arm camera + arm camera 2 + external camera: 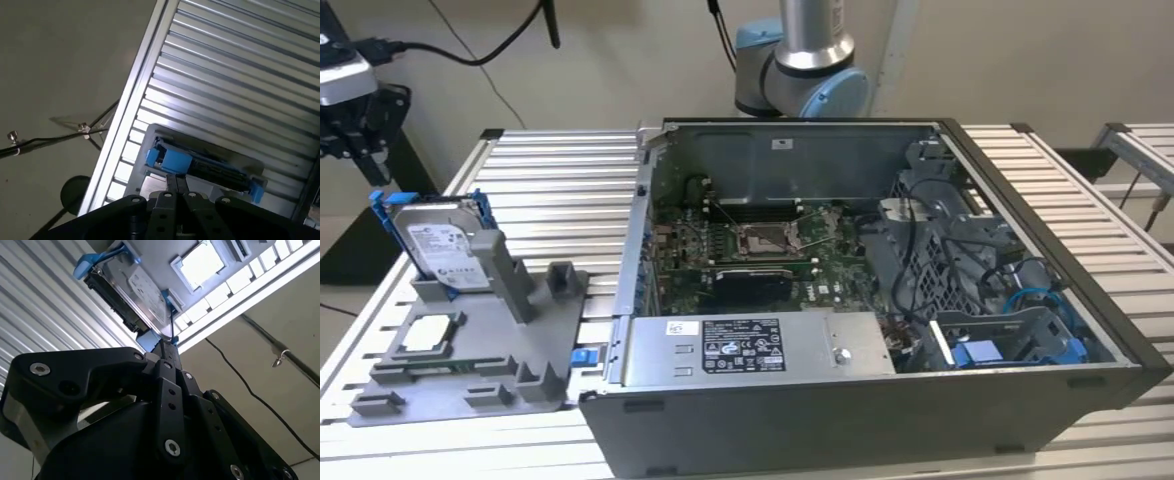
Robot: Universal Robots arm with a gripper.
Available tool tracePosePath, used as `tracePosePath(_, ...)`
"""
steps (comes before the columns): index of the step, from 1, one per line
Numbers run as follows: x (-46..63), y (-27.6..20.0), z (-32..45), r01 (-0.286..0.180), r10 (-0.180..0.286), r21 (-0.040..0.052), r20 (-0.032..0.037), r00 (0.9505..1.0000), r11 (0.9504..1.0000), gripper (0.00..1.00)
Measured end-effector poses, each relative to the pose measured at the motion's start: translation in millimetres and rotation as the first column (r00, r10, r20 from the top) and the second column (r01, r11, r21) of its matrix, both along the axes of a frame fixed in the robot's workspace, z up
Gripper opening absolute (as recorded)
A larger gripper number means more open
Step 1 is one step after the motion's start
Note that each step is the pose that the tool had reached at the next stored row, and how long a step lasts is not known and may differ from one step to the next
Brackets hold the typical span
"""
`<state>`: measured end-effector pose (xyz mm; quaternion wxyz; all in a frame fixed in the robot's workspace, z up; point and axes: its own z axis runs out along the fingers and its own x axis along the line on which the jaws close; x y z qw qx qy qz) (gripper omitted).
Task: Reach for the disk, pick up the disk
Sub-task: 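Pick up the disk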
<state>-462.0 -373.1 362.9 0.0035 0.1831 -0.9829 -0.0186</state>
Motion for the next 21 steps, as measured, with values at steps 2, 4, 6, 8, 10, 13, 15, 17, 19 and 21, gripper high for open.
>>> tracePosePath(2,0.0,0.0,0.0,-0.031,0.031,0.0000,0.0000,0.9995,0.9995,0.00)
tracePosePath(4,0.0,0.0,0.0,-0.061,0.061,0.0000,0.0000,0.9981,0.9981,0.00)
tracePosePath(6,0.0,0.0,0.0,-0.090,0.090,0.0000,0.0000,0.9960,0.9960,0.00)
tracePosePath(8,0.0,0.0,0.0,-0.118,0.118,0.0000,0.0000,0.9930,0.9930,0.00)
tracePosePath(10,0.0,0.0,0.0,-0.143,0.143,0.0001,0.0000,0.9897,0.9897,0.00)
tracePosePath(13,0.0,0.0,0.0,-0.182,0.182,0.0000,0.0000,0.9833,0.9833,0.00)
tracePosePath(15,-0.1,0.0,0.0,-0.207,0.207,0.0000,0.0000,0.9784,0.9784,0.00)
tracePosePath(17,-0.1,0.0,0.0,-0.232,0.232,0.0000,0.0000,0.9727,0.9727,0.00)
tracePosePath(19,-0.1,0.0,0.0,-0.260,0.260,0.0000,0.0001,0.9655,0.9655,0.00)
tracePosePath(21,-0.1,0.0,0.0,-0.295,0.295,0.0000,0.0000,0.9555,0.9555,0.00)
